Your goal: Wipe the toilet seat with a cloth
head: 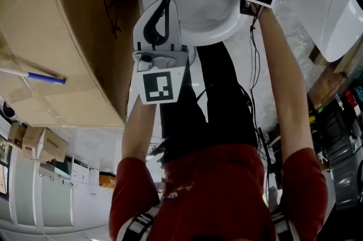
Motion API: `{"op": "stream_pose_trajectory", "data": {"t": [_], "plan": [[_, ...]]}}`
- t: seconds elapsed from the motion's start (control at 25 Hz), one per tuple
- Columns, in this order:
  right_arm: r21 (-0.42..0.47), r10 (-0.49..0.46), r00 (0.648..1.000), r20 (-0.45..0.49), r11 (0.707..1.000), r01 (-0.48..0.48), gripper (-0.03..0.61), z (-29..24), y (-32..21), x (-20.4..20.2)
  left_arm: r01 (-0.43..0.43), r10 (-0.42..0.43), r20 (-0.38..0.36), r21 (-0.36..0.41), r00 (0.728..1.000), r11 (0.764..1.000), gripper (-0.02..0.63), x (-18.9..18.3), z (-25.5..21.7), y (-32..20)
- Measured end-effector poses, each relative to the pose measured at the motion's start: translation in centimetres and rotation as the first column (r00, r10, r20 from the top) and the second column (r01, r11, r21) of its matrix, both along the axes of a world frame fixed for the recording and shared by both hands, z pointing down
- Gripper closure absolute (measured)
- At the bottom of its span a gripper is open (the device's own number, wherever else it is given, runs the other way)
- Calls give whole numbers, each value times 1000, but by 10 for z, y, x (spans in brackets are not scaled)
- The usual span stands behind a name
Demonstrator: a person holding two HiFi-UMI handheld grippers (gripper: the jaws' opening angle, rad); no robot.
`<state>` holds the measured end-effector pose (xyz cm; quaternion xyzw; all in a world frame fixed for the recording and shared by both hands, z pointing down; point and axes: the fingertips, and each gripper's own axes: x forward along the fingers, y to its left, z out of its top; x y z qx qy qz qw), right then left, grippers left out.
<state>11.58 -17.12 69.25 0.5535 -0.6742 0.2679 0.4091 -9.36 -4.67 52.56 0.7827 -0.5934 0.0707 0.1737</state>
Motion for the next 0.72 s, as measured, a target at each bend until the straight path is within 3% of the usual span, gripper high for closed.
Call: {"op": "stream_pose_trajectory", "data": {"t": [0.24,0.48,0.72], "plan": [[24,-26,1000,-12,999,27,495,-1,-6,-15,21,-21,-7,5,1000,1000,600,-22,-4,4],[78,-90,996,-10,993,91,495,-5,-16,-70,68,-68,-1,30,998,997,600,-57,-13,8],[109,-299,954,-10,948,299,495,-3,-4,-151,110,-110,0,33,994,993,600,-88,-17,19]]}}
